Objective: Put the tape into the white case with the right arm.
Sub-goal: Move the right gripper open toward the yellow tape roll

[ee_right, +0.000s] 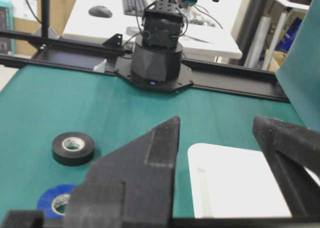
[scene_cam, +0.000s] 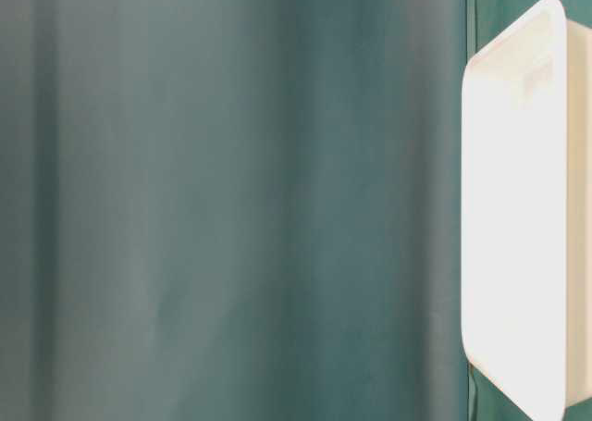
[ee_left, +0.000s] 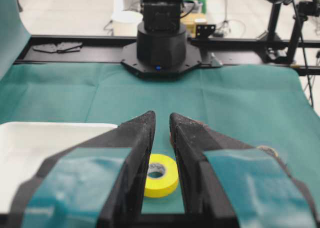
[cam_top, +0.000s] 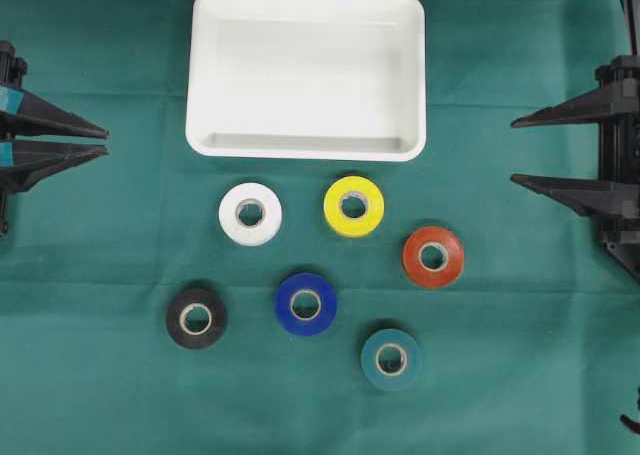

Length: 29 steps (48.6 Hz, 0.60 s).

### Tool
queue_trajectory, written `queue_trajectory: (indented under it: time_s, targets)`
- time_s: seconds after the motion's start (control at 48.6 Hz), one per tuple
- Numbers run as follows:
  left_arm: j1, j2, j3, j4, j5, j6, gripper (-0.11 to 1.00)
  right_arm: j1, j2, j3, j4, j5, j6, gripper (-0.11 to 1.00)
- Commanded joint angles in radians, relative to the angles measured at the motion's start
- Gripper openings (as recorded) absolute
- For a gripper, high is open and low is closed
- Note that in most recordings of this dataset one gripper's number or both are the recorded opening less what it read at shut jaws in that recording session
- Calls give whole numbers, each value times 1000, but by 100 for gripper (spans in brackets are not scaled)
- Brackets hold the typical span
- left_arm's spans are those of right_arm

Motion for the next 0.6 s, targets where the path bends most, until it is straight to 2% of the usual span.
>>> queue_trajectory:
  time_s: [0.0,0.041,0.144,0.247,0.37,0.576]
  targets:
    - [-11,8,-9,-25,-5,0,24,0,11,0,5,-3,15,24]
    - [-11,8,-8,-25,0,0,21,0,9,9,5,14,17,22]
    - [-11,9,-8,-25,11,0,3,-2,2,12,5,72,41,2]
    - [-9,5,-3,-25,28,2,1,-2,-14,14,3,109,84,-8]
    - [-11,-26,34,-23,69,6,1,-2,-31,20,-5,135,118,-10]
    - [-14,-150,120,-25,158,-3,1,-2,-57,40,-15,146,121,-10]
